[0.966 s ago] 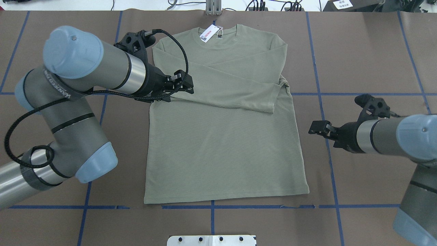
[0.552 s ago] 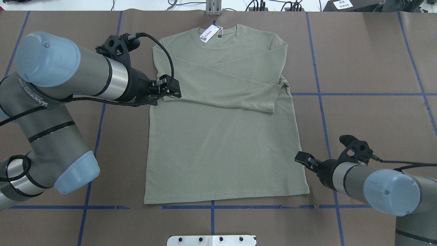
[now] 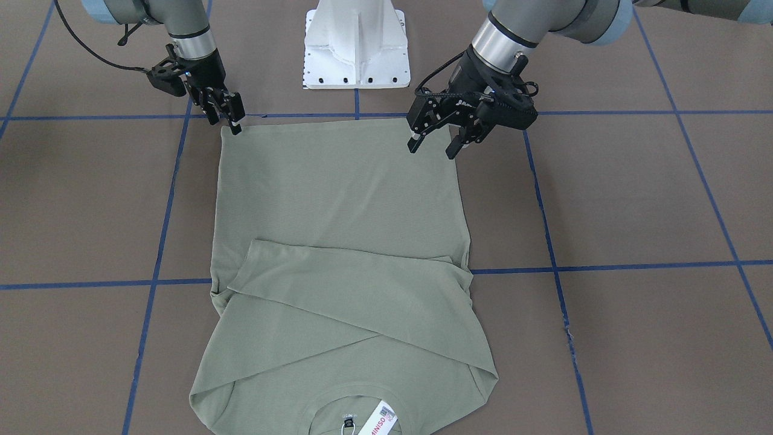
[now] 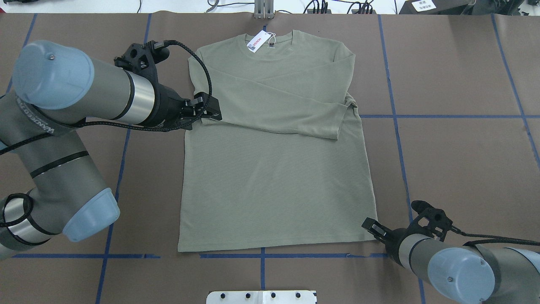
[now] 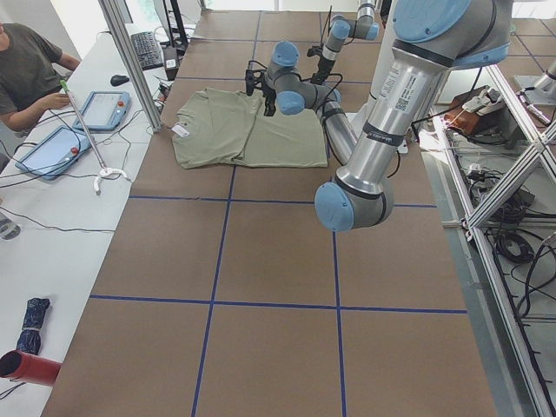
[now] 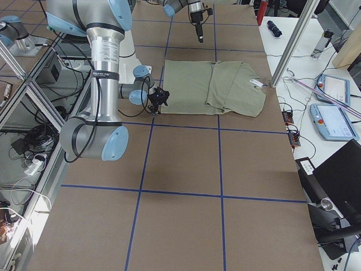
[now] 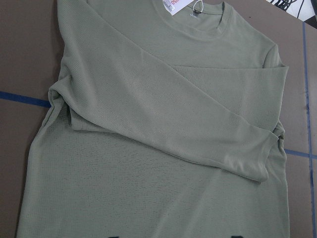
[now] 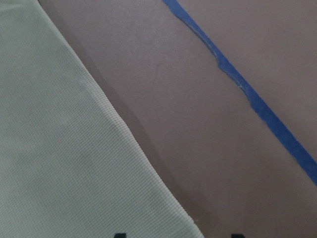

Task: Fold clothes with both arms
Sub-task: 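Move the left gripper to the hem corner nearest the robot and grasp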

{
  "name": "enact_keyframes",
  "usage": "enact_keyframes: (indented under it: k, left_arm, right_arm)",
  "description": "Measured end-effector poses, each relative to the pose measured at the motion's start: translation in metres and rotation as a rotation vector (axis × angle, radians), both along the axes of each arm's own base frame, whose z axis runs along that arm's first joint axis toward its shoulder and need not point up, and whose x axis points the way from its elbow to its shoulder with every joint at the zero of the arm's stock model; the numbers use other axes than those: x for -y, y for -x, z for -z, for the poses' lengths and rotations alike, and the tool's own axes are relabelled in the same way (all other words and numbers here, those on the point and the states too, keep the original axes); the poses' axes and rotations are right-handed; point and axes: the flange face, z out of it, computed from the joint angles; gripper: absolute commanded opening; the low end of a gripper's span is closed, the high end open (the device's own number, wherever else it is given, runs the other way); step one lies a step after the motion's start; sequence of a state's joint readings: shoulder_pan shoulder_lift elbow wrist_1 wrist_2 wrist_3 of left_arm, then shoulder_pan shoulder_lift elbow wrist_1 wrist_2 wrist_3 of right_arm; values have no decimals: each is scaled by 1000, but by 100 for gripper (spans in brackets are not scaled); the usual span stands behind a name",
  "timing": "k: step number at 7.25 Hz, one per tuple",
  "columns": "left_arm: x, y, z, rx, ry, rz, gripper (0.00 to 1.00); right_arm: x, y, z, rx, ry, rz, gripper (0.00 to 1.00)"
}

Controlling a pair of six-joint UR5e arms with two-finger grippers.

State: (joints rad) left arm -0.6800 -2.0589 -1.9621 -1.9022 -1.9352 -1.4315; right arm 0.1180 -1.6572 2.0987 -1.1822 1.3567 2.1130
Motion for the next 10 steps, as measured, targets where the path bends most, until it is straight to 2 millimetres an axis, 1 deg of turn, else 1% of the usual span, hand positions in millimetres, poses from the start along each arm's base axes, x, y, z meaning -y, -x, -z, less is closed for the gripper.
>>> enact_keyframes:
  k: [1, 2, 4, 5, 6, 8, 9, 10]
  left_arm:
    - [-1, 1, 0, 0, 0, 1, 82]
    - [-2, 3, -1, -1, 0, 2, 82]
    - [-4, 7, -2, -3, -2, 5, 82]
    - [-5, 9, -2, -4, -3, 6, 82]
    - [-5, 9, -2, -4, -4, 8, 82]
    - [-5, 10, -2, -4, 1, 11, 83]
    - [-6, 9, -5, -3, 10, 10, 82]
    - [-12, 5, -14, 3, 43, 5, 82]
  right_arm:
    - [-1, 1, -1, -7, 3, 1, 48]
    - [-2, 1, -2, -11, 4, 2, 41]
    - [-4, 2, -4, -16, 6, 8, 32]
    - [-5, 3, -6, -20, 8, 13, 17]
    - [-8, 5, -8, -24, 9, 18, 0]
    - [-11, 6, -9, -27, 10, 25, 0]
    - [-12, 5, -8, -25, 11, 29, 0]
    - [-13, 3, -3, -14, 14, 33, 0]
